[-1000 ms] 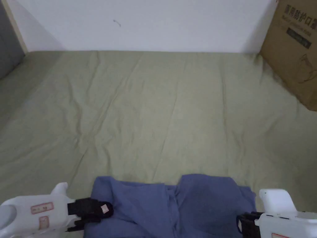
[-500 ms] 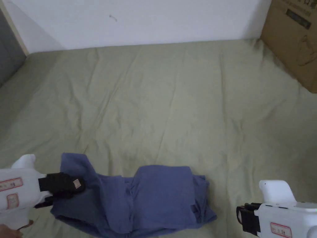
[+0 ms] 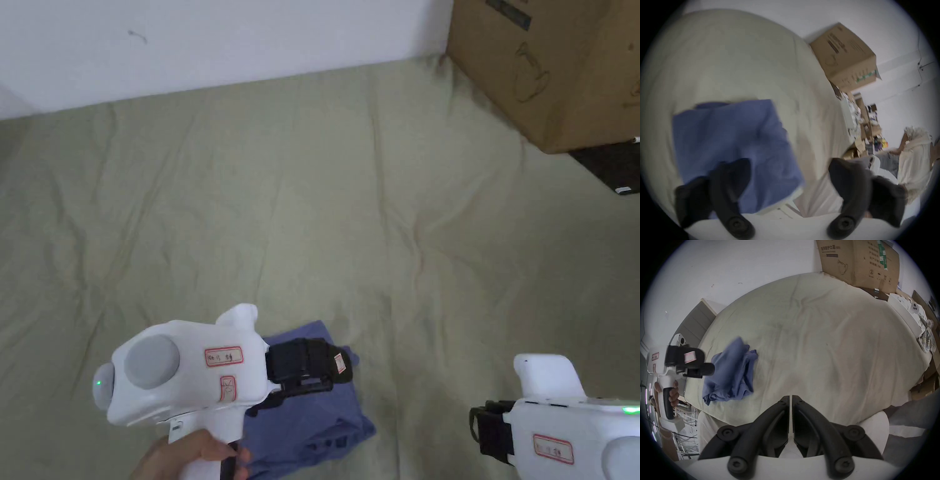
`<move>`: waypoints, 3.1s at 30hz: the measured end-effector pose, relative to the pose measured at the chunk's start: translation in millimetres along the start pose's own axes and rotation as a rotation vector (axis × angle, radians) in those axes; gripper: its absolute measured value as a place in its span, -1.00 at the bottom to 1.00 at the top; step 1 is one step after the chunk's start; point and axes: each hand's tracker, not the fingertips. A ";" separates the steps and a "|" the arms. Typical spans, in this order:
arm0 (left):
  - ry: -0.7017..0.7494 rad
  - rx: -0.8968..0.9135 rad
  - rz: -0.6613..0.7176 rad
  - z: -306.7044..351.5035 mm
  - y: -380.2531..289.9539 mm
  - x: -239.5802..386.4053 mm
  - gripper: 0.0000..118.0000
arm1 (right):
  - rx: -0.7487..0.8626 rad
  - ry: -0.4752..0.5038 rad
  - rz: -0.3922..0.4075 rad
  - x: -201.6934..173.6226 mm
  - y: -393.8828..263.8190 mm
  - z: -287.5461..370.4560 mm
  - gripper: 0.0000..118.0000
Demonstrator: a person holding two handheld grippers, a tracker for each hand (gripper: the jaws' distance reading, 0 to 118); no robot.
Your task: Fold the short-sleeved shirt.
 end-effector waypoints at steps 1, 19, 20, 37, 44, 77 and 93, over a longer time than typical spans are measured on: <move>0.007 0.013 0.001 0.5 -1.8 0.0 0.84 | -0.003 0.001 -0.008 1.7 0.1 -0.6 -0.94; 0.162 -0.026 -0.002 -52.4 -17.4 -2.2 -0.96 | -0.025 0.008 0.007 -0.5 0.9 -9.8 -0.94; 0.137 -0.041 -0.029 -62.4 -22.4 2.0 -0.99 | -0.023 0.004 0.007 0.5 0.8 -8.2 -0.94; -0.056 0.238 0.028 60.1 -46.1 -25.2 -1.00 | 0.003 0.039 0.189 -51.6 36.4 -10.0 -0.94; 0.015 0.311 0.199 125.3 -70.1 -111.4 -0.35 | -0.060 0.178 0.307 -127.7 65.9 -66.2 -0.94; 0.047 0.174 0.132 127.6 2.7 -185.3 -0.49 | -0.113 0.140 0.367 -154.2 64.7 -85.4 -0.94; 1.300 0.041 0.043 330.7 76.5 -342.6 -0.56 | -0.161 0.030 0.252 -130.4 65.8 -90.5 -0.94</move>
